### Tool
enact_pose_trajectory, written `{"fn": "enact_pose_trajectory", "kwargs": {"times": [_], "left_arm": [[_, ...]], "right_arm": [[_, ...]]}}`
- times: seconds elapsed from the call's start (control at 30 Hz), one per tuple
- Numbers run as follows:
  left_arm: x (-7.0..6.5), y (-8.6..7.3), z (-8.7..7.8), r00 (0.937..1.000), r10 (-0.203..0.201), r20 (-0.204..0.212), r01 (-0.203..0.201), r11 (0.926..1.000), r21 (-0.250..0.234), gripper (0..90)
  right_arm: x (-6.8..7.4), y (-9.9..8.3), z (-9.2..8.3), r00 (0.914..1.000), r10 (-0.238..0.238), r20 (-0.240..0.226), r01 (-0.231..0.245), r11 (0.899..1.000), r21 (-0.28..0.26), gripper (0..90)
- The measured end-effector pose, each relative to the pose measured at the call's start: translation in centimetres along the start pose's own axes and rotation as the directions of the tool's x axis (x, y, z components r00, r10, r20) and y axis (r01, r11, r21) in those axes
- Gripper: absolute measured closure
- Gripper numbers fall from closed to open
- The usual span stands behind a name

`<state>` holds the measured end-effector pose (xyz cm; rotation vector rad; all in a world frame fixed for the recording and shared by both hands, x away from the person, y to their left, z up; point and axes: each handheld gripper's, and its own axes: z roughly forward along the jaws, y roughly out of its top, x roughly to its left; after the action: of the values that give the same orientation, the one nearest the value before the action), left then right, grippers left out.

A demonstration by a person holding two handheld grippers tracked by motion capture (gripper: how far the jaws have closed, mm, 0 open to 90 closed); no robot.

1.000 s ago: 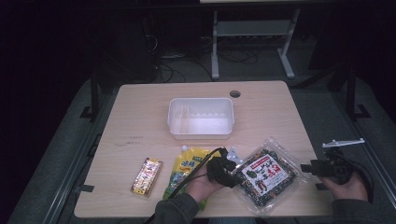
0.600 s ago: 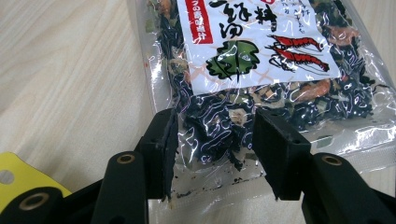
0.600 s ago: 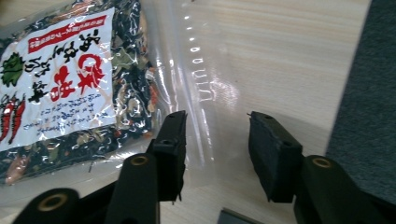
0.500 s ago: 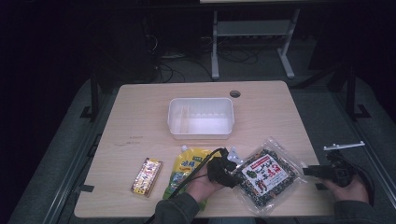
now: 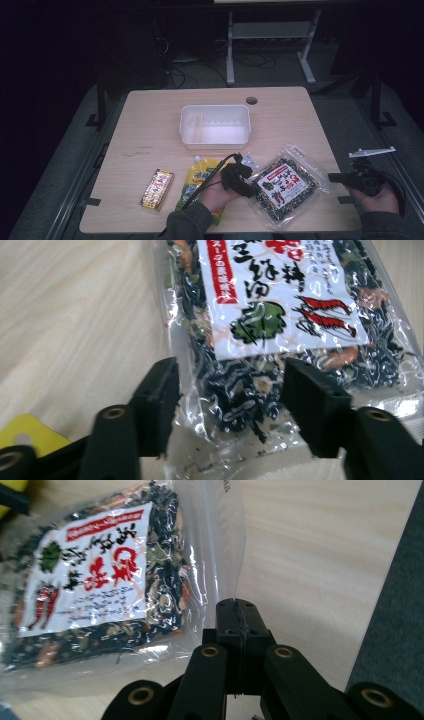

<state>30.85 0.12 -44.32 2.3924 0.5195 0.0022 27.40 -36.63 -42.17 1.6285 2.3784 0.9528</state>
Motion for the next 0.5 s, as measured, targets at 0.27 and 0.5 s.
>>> {"fn": "enact_pose_trajectory", "kwargs": {"times": [0.27,0.5], "left_arm": [[1.4,0.7,0.6,0.9948,-0.091,0.048,0.090,0.9959,0.003,22.0],[2.4,1.0,0.8,0.9778,-0.164,0.131,0.167,0.9860,-0.009,23.0]], "right_arm": [[1.4,1.6,-2.9,0.9971,-0.072,-0.027,0.070,0.995,-0.069,89.3],[3.8,3.9,-5.3,0.9854,-0.166,-0.037,0.161,0.980,-0.114,89.4]]}}
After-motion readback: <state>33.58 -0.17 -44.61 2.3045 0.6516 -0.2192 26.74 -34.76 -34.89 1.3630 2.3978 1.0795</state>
